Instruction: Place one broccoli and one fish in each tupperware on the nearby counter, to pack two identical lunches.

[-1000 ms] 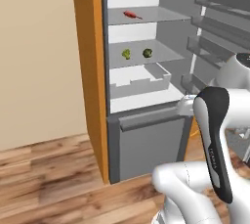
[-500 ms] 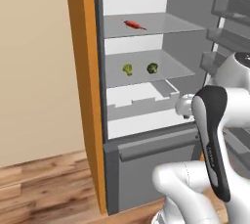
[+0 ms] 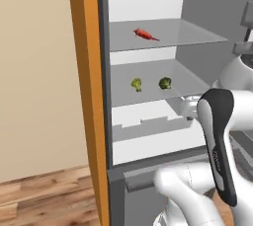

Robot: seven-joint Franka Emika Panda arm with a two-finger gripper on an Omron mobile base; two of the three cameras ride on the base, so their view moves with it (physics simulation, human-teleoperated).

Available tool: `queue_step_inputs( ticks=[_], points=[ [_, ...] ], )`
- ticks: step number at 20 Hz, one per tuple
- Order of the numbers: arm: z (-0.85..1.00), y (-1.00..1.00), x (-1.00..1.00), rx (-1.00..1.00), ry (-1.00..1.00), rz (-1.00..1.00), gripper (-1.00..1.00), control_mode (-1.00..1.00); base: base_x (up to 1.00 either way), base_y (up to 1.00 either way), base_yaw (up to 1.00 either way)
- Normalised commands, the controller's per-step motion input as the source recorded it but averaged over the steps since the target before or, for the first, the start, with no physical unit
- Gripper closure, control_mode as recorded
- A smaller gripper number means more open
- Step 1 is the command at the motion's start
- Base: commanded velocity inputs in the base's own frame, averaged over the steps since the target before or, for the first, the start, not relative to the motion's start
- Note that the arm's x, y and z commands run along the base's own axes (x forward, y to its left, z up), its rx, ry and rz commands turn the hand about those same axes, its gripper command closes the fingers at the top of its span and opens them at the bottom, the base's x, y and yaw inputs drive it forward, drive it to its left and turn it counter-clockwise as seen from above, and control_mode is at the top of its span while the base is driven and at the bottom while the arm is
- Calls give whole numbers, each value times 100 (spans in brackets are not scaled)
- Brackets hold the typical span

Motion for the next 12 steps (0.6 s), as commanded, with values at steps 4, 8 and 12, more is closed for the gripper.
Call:
queue_step_inputs(
  ticks=[4, 8, 12],
  points=[
    [0, 0, 0, 0, 0, 0, -100, 100, 73, 3, 2],
    [0, 0, 0, 0, 0, 0, -100, 100, 5, 0, 3],
    [-60, 0, -3, -8, -23, 4, -100, -100, 0, 0, 0]
  ],
)
